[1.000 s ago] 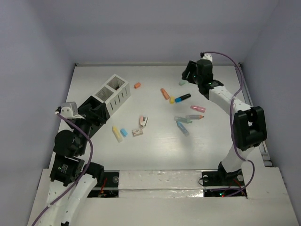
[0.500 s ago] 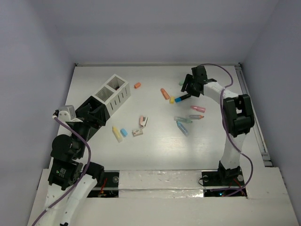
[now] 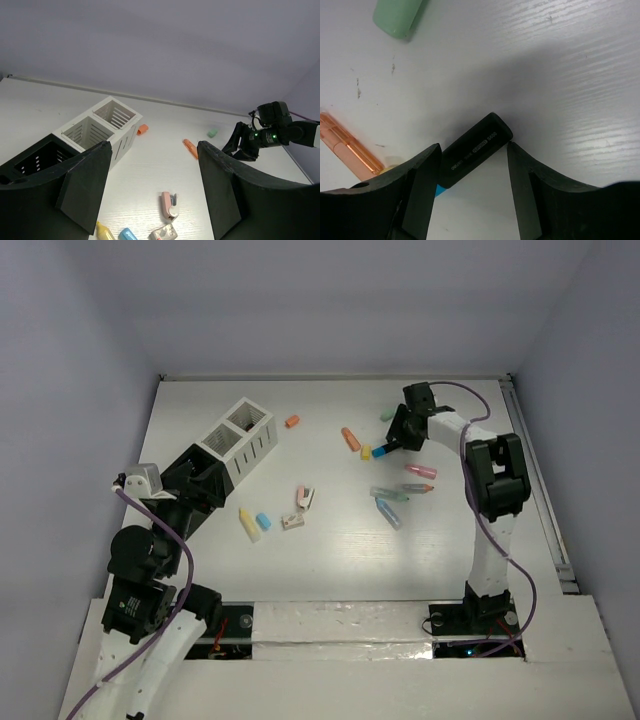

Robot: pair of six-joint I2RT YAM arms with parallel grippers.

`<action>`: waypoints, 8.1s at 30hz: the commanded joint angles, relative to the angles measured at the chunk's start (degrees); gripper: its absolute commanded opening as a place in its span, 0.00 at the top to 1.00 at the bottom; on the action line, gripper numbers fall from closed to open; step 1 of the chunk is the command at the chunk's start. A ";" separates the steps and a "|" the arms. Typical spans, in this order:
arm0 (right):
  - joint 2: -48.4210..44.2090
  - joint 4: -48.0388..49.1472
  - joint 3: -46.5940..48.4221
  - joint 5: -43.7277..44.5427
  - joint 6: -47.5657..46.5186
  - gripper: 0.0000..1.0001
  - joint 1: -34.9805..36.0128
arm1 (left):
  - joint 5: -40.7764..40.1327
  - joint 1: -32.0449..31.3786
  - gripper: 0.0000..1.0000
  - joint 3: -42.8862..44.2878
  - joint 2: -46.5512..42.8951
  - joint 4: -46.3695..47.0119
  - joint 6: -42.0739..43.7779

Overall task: Sort the stationery into containers
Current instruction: Pick up the pen from the center of the board, then close the pen cap on the pen, then pick up the stapler from the center of the board, then place the stapler in the storage box, then pick up the stationery from the center of the board.

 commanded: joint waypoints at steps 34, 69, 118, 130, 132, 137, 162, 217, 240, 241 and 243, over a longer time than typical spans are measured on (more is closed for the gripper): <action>12.22 -14.15 15.75 5.93 -9.73 0.66 1.81 | -1.01 -0.34 0.34 0.65 -0.62 1.93 1.03; 1.40 37.61 25.19 -0.66 -9.90 0.93 25.36 | -1.09 -0.34 0.32 0.65 0.78 1.93 1.12; -17.45 35.27 -7.21 8.39 -11.88 1.00 27.58 | 8.04 0.71 0.34 1.61 18.87 1.31 -3.71; -43.31 25.93 -40.57 3.21 -2.61 0.45 26.07 | -0.38 -15.44 0.46 0.81 46.11 8.70 -13.21; -45.86 26.28 -42.34 2.42 -2.78 0.38 26.07 | -2.57 -17.29 0.40 1.87 52.88 8.52 -12.50; -50.00 27.42 -46.30 3.64 -4.27 0.35 26.07 | -7.59 -21.52 0.30 6.61 65.52 7.99 -11.45; -58.00 31.29 -51.22 2.42 -4.45 0.34 25.55 | -15.85 -21.52 0.96 14.35 71.90 5.09 -9.34; -57.91 33.58 -52.72 -7.69 -4.10 0.32 25.55 | -9.99 12.77 0.46 14.71 47.37 -7.31 -3.10; -64.94 34.46 -56.50 5.40 -3.13 0.35 25.55 | 12.18 -16.34 0.28 13.30 66.33 -15.65 8.06; -64.42 34.19 -56.32 5.40 -3.13 0.35 25.55 | 12.79 -16.34 0.28 13.48 67.30 -16.26 8.50; -64.06 34.10 -56.15 5.23 -3.05 0.35 25.55 | 12.79 -16.34 0.28 13.74 69.59 -16.70 9.20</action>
